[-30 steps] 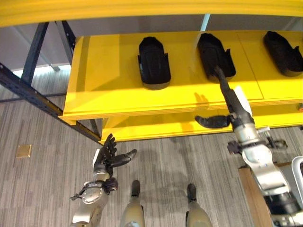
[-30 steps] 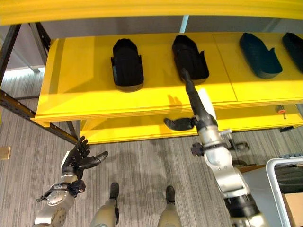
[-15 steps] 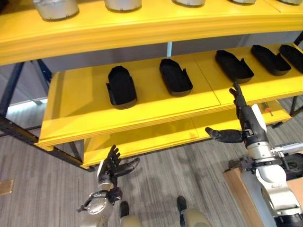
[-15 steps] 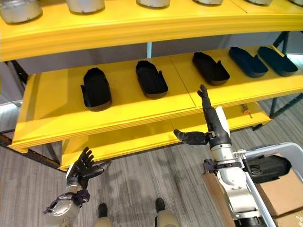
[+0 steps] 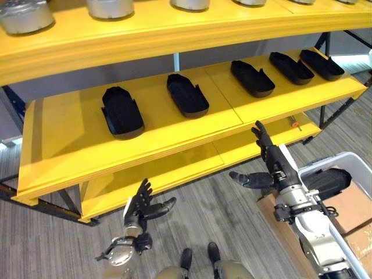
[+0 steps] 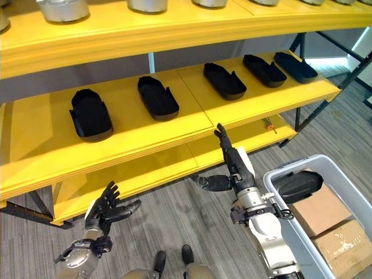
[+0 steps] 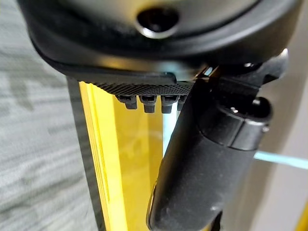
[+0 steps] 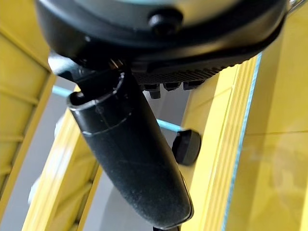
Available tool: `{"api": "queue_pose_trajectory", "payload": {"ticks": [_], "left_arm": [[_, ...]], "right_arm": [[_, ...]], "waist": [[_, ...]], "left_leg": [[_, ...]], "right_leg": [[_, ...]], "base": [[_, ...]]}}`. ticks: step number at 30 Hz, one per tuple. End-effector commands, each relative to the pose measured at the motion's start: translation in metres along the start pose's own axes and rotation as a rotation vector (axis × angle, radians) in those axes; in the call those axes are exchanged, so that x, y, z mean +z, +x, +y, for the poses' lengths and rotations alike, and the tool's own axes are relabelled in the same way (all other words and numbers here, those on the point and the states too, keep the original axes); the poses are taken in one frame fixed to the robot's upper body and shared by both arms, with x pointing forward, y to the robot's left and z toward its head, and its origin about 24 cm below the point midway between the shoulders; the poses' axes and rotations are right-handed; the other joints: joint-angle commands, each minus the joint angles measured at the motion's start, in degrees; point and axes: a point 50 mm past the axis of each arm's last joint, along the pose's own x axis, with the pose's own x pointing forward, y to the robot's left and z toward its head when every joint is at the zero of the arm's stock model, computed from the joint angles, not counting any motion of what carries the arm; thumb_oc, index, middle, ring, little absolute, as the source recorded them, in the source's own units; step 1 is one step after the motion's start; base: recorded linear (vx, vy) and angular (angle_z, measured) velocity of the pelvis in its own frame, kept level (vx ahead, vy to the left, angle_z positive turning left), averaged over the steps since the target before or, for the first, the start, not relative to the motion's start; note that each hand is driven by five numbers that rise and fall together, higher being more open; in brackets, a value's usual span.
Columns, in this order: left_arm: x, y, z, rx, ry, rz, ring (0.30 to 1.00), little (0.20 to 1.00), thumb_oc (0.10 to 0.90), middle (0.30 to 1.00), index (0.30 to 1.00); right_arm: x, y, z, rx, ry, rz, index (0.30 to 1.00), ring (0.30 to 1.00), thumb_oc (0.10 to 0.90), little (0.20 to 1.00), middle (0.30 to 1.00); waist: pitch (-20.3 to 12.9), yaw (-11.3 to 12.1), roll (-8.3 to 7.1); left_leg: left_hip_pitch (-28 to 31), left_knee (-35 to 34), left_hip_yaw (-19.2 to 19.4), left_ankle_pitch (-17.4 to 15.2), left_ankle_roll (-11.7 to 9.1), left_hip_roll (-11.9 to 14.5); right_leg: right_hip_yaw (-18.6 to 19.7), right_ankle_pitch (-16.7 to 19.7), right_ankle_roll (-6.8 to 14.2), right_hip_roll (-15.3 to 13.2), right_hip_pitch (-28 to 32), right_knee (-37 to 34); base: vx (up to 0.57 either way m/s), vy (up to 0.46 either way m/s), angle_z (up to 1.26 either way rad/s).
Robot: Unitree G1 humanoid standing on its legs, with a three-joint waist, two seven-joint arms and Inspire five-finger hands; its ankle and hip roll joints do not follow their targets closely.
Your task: Move parts from the plastic box to the shelf.
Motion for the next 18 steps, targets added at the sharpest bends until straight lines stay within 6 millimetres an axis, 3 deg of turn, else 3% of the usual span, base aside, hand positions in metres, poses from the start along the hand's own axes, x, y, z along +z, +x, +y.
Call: {"api": "queue_pose_trajectory", "payload": {"ticks": [1,5,7,8,10,11,12,13,15,16,17,18], "left_arm": [[0.036,0.004,-0.001,-0.034,0.029,-0.201,1.0,1.0,0.9,1.0,1.0],[0.036,0.004,-0.002,-0.05,0.037,-0.194,1.0,1.0,0.9,1.0,1.0],[0.04,0.007,-0.002,-0.051,0.054,-0.205,1.0,1.0,0.9,1.0,1.0],[0.042,0.008,0.0,-0.05,0.066,-0.212,1.0,1.0,0.9,1.0,1.0],[0.046,0.008,0.005,-0.033,0.07,-0.226,1.0,1.0,0.9,1.0,1.0],[0.046,0.008,0.005,-0.032,0.07,-0.227,1.0,1.0,0.9,1.0,1.0],[0.046,0.004,0.011,-0.006,0.068,-0.226,1.0,1.0,0.9,1.0,1.0],[0.046,0.002,0.014,0.005,0.067,-0.225,1.0,1.0,0.9,1.0,1.0],[0.044,0.001,0.016,0.015,0.061,-0.215,1.0,1.0,0.9,1.0,1.0],[0.044,0.001,0.016,0.015,0.061,-0.215,1.0,1.0,0.9,1.0,1.0],[0.042,0.0,0.016,0.012,0.062,-0.212,1.0,1.0,0.9,1.0,1.0],[0.042,0.0,0.016,0.011,0.062,-0.211,1.0,1.0,0.9,1.0,1.0]], "right_arm": [[0.045,0.016,-0.017,-0.061,-0.014,-0.247,1.0,1.0,0.9,1.0,1.0],[0.042,0.012,-0.019,-0.079,-0.007,-0.236,1.0,1.0,0.9,1.0,1.0],[0.046,0.016,-0.013,-0.063,0.002,-0.257,1.0,1.0,0.9,1.0,1.0],[0.049,0.02,-0.01,-0.051,0.002,-0.273,1.0,1.0,0.9,1.0,1.0],[0.057,0.032,0.002,-0.008,-0.002,-0.311,1.0,1.0,0.9,1.0,1.0],[0.057,0.032,0.002,-0.008,-0.002,-0.312,1.0,1.0,0.9,1.0,1.0],[0.061,0.042,0.013,0.027,0.019,-0.332,1.0,1.0,0.9,1.0,1.0],[0.062,0.047,0.016,0.035,0.02,-0.331,1.0,1.0,0.9,1.0,1.0],[0.063,0.051,0.017,0.038,0.003,-0.33,1.0,1.0,0.9,1.0,1.0],[0.063,0.051,0.017,0.038,0.003,-0.331,1.0,1.0,0.9,1.0,1.0],[0.061,0.048,0.012,0.022,-0.036,-0.319,1.0,1.0,0.9,1.0,1.0],[0.061,0.048,0.012,0.021,-0.036,-0.319,1.0,1.0,0.9,1.0,1.0]], "waist": [[-6.09,-0.3,0.26],[-5.9,-1.56,0.63],[-4.65,-1.62,1.0],[-4.08,-1.21,1.24],[-2.36,0.98,2.11],[-2.4,0.88,2.07],[-1.64,2.35,2.72],[-1.43,2.5,2.92],[-0.64,2.13,2.93],[-0.62,2.23,2.93],[-0.48,1.04,2.05],[-0.46,1.06,2.04]], "left_leg": [[-4.46,3.1,-0.87,-0.61,-0.96,0.34],[-4.03,3.1,2.47,-1.83,-0.25,0.94],[-4.82,4.08,5.23,-2.89,0.25,1.86],[-5.1,4.3,6.93,-3.28,0.51,2.66],[-4.62,4.83,11.38,-4.9,0.19,5.23],[-4.8,4.79,11.34,-4.68,0.17,5.21],[-3.36,4.52,15.22,-5.39,-0.56,7.6],[-2.34,3.96,17.12,-5.73,-0.92,8.51],[-1.13,3.82,19.17,-6.42,-1.39,9.34],[-1.07,3.79,19.32,-6.44,-1.35,9.33],[0.39,3.43,19.79,-7.45,-1.85,8.79],[0.44,3.43,19.78,-7.46,-1.83,8.74]], "right_leg": [[-0.15,-1.43,-0.69,3.34,4.79,-3.29],[3.0,-0.9,0.16,3.81,3.36,-2.03],[4.92,-1.08,0.99,4.86,-0.66,2.29],[3.59,-1.55,1.59,4.69,-2.46,4.94],[-8.48,-2.41,2.77,-0.88,-5.31,8.19],[-8.53,-2.21,2.76,-0.91,-5.44,8.09],[-19.28,-1.48,2.46,-7.34,-5.53,7.56],[-21.85,0.28,2.83,-10.14,-6.67,6.23],[-23.19,3.18,4.2,-13.17,-9.37,4.59],[-23.07,3.35,4.25,-13.12,-9.32,4.39],[-20.95,7.27,6.1,-14.83,-9.81,1.27],[-20.95,7.34,6.14,-14.86,-9.7,1.15]], "base": [[0.04,0.084,-0.26],[-0.01,0.089,-0.54],[-0.12,0.081,-0.86],[-0.12,0.042,-1.15],[-0.08,-0.009,-1.48],[-0.06,-0.051,-2.51],[-0.02,-0.065,-2.16],[-0.02,-0.085,-1.5],[0.02,-0.067,-1.15],[0.13,-0.167,-1.47],[0.11,-0.131,-0.77],[0.14,-0.178,-0.41]]}}
